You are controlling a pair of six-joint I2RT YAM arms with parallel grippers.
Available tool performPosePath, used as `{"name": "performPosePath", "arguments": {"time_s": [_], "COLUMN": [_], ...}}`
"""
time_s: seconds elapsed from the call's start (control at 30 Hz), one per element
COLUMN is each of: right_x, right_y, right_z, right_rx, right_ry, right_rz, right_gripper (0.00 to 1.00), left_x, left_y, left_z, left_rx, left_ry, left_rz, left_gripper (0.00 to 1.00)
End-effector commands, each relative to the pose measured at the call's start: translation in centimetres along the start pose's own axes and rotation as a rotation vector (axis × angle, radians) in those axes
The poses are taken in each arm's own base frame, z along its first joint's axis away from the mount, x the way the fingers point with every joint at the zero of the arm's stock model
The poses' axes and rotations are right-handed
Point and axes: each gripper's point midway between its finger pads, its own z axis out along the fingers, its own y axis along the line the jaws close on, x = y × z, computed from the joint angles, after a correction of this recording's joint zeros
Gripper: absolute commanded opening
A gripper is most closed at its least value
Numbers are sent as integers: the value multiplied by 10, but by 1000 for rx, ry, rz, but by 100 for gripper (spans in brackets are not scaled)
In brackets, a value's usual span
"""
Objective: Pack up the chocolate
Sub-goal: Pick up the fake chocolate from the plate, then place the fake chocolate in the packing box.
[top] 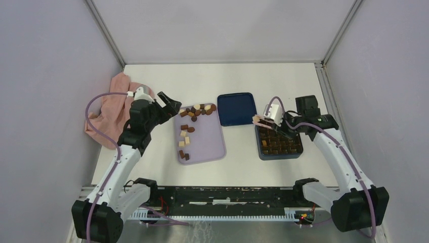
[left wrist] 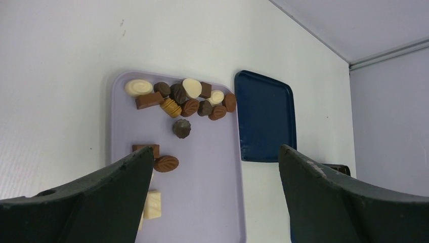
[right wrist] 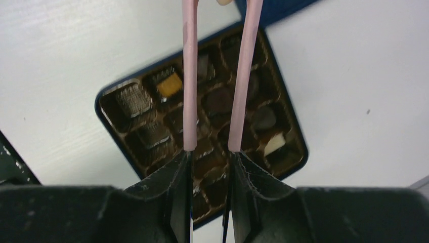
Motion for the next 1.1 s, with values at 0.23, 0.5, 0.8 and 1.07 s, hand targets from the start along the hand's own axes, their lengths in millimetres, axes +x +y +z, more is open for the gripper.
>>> {"name": "performPosePath", "arguments": {"time_s": [0.23,0.5,0.8,1.07], "right_x": [98,130,131,132], "right_y": [38,53,39,36], "right_z": [-37,-44,-32,-25], "right_rx": [-6,-65,-78,-104], "right_ry": [184,273,259,257], "right_rz": [66,55,78,68], "right_gripper": [22,23,25,30], "left_x": [-13,-10,-6,-5], "left_y": [-37,-38,-34,-29], "left_z": [11,10,5,0], "left_rx": [143,154,150,128], "left_ry": [-3,7,3,-10], "left_rz": [-10,-6,-16,-22], "left_gripper": [97,97,97,97]}}
